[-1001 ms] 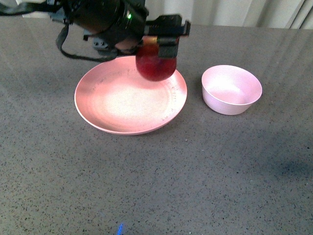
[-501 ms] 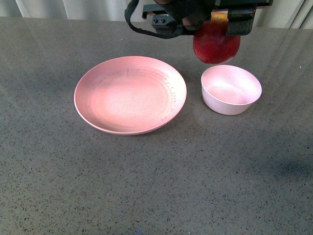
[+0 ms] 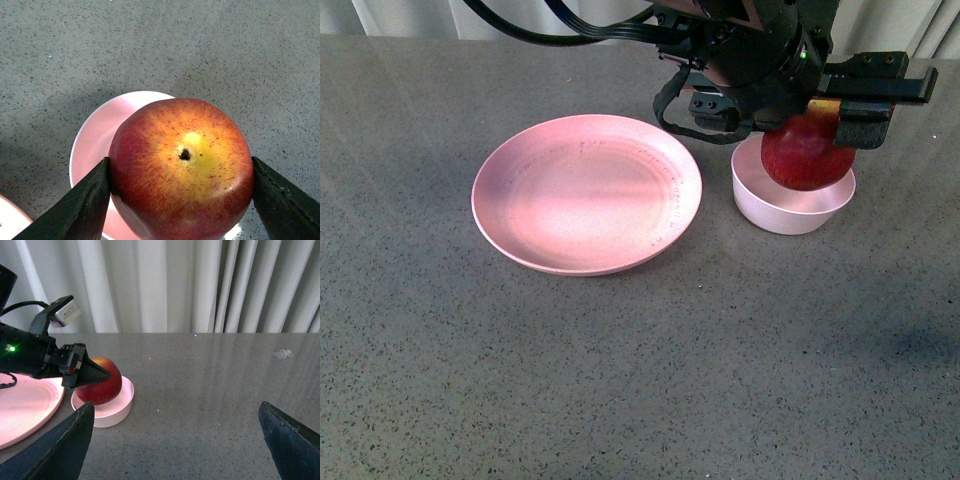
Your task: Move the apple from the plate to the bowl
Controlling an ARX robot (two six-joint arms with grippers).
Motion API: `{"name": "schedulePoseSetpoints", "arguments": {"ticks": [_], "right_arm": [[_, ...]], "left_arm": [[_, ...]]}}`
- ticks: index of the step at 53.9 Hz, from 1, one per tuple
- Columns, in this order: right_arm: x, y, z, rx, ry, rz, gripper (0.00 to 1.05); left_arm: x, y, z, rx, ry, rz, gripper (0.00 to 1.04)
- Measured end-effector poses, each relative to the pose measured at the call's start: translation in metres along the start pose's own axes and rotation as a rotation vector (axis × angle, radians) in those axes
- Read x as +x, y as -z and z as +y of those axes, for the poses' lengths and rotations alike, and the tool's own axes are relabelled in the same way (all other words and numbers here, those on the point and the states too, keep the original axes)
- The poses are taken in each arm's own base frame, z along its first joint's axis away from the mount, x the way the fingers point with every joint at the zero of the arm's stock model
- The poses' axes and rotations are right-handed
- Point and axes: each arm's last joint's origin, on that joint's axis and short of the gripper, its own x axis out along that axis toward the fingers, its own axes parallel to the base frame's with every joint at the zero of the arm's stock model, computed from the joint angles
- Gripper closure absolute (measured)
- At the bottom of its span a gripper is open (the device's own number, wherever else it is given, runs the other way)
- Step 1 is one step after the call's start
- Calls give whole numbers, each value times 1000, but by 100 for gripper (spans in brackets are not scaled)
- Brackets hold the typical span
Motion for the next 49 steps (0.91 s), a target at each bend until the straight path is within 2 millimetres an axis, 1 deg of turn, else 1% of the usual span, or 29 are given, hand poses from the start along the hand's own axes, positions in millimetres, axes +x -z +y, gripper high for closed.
{"name": "schedulePoseSetpoints", "arguments": {"ticks": [7,14,19,23,27,32,37,45,49], "right_arm": [[0,0,0,0,0,0,9],[0,0,0,0,0,0,9],[0,0,0,0,0,0,9],[0,0,0,0,0,0,9],[0,0,0,0,0,0,9],[0,0,0,0,0,0,9],[0,0,0,0,0,0,9],[0,0,0,0,0,0,9],[0,0,0,0,0,0,9]], "left_arm": [[10,6,2,5,-8,21,34],[18,8,5,3,-15,27,35],[19,5,8,2,-20,24,17],[19,4,8,5,-21,20,7],[18,3,9,7,-21,18,10],[18,3,10,5,-28,13,9],[10,-1,13,-7,-41,-13,9],[-13,-11,20,-40,-46,-76,9],[-33,-19,27,-63,-52,-129,9]]}}
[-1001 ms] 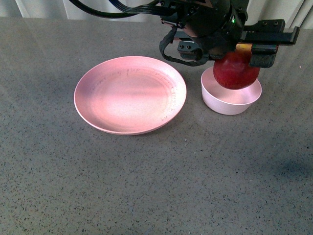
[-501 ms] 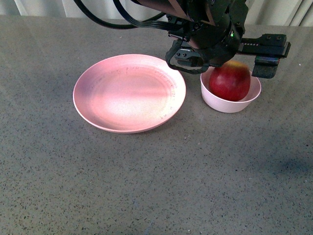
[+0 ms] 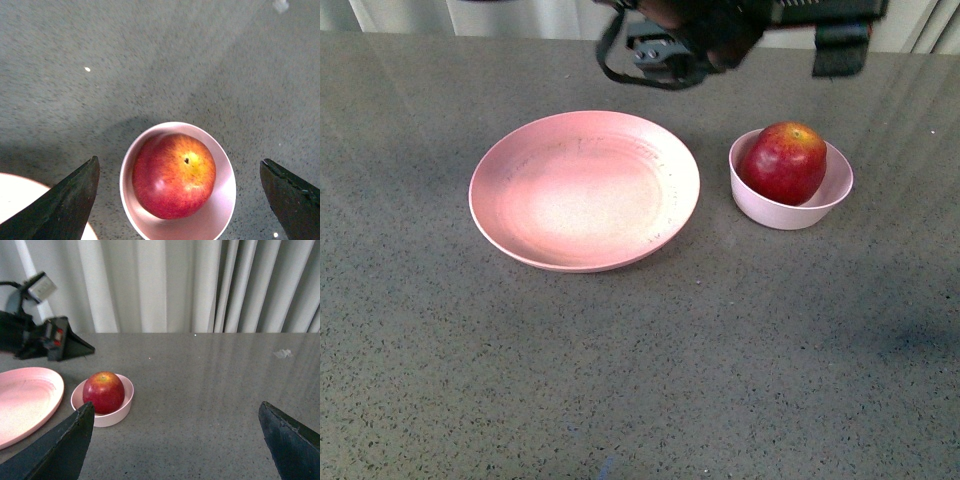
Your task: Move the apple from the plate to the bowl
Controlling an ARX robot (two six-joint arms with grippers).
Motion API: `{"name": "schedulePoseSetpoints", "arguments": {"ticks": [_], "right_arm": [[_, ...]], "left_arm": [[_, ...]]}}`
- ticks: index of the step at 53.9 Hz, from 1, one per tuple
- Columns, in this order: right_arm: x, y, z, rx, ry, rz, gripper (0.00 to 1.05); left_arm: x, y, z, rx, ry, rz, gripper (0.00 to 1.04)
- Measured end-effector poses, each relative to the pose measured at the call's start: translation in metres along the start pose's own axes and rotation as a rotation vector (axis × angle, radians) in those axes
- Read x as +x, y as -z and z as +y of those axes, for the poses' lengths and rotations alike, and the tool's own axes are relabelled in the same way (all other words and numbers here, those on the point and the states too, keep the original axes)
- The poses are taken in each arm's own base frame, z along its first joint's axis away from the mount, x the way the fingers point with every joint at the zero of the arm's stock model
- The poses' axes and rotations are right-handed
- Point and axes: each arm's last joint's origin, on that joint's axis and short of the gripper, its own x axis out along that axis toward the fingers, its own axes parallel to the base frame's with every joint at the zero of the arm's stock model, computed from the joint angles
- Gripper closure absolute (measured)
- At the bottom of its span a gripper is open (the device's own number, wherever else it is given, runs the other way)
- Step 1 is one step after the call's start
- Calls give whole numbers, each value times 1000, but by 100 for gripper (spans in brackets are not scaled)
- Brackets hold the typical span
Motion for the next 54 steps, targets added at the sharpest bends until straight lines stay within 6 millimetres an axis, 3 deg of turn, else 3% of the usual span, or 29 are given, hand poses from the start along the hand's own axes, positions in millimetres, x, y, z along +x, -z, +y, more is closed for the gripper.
{"name": "schedulePoseSetpoints", "arguments": {"ticks": [7,13,14,18,19,22,24,30,34,54], "right_arm": [[0,0,0,0,0,0,9],[0,0,0,0,-2,0,9],[0,0,0,0,-2,0,9],[0,0,0,0,0,0,9],[0,0,0,0,1,0,9],[0,0,0,0,0,0,9],[0,0,0,0,0,0,9],[0,0,0,0,-2,0,9],[0,0,0,0,-2,0,9],[0,0,0,0,0,0,9]], "left_arm": [[-42,-20,25,-45,-43,-87,9],[-89,-18,58,60,-457,-466,26],[-109,-12,70,68,-549,-541,32],[-155,2,91,81,-630,-635,42],[-178,9,99,86,-652,-656,48],[-226,30,111,96,-693,-668,60],[-247,45,111,95,-720,-678,69],[-265,82,103,105,-701,-642,94],[-269,94,101,103,-698,-627,104],[-308,143,90,109,-704,-632,103]]}}
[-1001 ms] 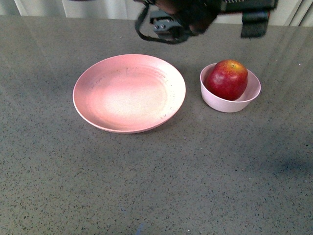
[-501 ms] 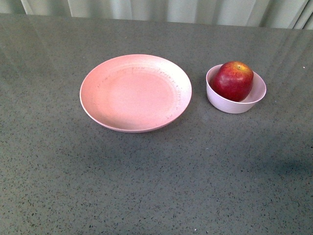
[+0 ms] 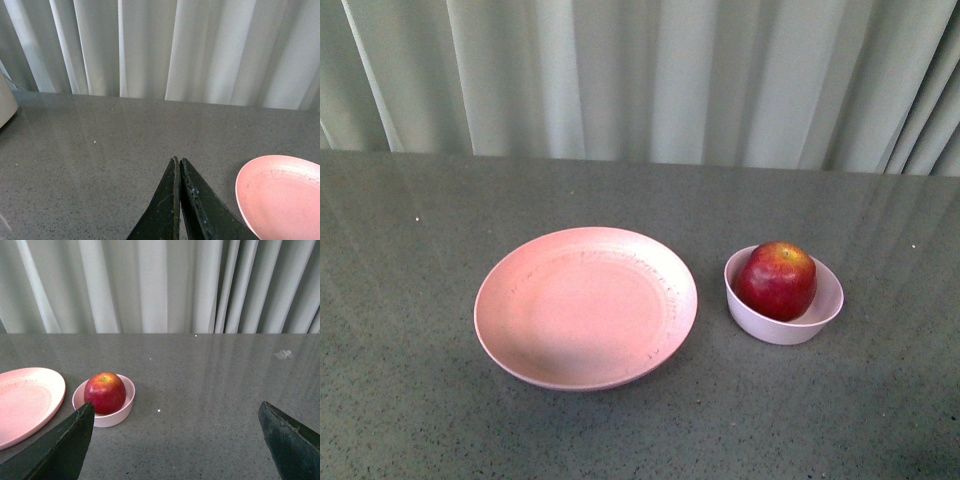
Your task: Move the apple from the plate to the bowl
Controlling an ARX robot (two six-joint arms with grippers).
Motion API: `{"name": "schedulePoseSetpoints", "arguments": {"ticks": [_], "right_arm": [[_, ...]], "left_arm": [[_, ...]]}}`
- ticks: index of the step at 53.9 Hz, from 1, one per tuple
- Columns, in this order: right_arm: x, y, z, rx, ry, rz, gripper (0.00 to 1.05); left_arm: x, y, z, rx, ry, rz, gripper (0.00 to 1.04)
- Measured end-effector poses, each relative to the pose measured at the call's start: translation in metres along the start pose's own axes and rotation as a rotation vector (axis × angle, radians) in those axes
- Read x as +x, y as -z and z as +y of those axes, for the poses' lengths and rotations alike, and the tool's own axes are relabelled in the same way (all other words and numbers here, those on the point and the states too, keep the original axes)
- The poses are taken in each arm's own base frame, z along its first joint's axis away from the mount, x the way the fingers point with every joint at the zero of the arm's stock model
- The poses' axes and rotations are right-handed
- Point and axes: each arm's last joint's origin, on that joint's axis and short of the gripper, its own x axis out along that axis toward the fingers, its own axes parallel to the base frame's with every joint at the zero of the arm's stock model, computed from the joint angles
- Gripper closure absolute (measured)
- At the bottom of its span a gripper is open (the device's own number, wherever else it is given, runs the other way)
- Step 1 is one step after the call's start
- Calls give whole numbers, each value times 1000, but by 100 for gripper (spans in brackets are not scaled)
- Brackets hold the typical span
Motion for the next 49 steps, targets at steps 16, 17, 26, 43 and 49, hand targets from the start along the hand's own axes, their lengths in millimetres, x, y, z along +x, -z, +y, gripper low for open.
{"name": "schedulePoseSetpoints", "arguments": {"ticks": [16,17,26,43,49], "right_arm": [[0,0,0,0,0,0,9],[0,0,0,0,0,0,9],[0,0,0,0,0,0,9],[0,0,0,0,0,0,9],[0,0,0,0,0,0,9]], "left_arm": [[-28,14,1,0,3,-4,103],[-30,15,1,0,3,3,103],[-38,15,1,0,4,3,103],[-53,11,1,1,4,-12,103],[-57,10,1,0,4,-17,103]]}}
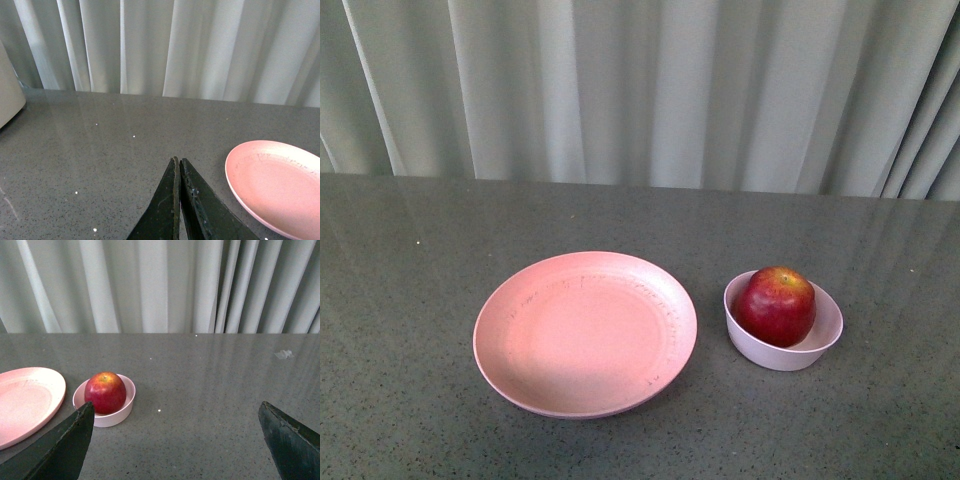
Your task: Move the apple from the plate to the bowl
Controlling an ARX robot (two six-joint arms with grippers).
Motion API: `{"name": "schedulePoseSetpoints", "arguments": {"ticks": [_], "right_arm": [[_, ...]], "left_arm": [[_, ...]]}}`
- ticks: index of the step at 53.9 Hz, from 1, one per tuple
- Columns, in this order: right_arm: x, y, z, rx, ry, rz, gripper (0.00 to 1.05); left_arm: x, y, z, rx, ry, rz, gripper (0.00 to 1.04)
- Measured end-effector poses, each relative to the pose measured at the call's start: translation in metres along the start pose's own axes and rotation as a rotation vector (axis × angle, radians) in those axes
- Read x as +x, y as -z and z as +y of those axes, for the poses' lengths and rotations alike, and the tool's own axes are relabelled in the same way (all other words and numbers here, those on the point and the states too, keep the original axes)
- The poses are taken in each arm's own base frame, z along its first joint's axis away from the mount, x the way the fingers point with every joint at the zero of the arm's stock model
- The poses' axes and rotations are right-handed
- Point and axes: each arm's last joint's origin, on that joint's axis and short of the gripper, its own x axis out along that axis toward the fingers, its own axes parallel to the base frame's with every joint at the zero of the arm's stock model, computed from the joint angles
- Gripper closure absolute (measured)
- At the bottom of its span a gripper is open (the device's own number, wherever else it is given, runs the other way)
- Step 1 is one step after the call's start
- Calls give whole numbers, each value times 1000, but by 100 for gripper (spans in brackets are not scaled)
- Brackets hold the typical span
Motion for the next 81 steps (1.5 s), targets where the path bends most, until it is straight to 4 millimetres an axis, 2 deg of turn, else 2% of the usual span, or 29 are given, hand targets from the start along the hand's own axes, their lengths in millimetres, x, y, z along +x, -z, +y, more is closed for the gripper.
{"name": "schedulePoseSetpoints", "arguments": {"ticks": [47,52,74,76,79,81], "right_arm": [[0,0,0,0,0,0,9],[0,0,0,0,0,0,9],[0,0,0,0,0,0,9],[0,0,0,0,0,0,9],[0,0,0,0,0,0,9],[0,0,0,0,0,0,9]], "left_arm": [[-22,-2,0,0,0,-8,103],[-32,2,0,0,0,14,103],[-33,2,0,0,0,8,103],[-33,2,0,0,0,8,102],[-33,2,0,0,0,8,93],[-33,2,0,0,0,8,82]]}}
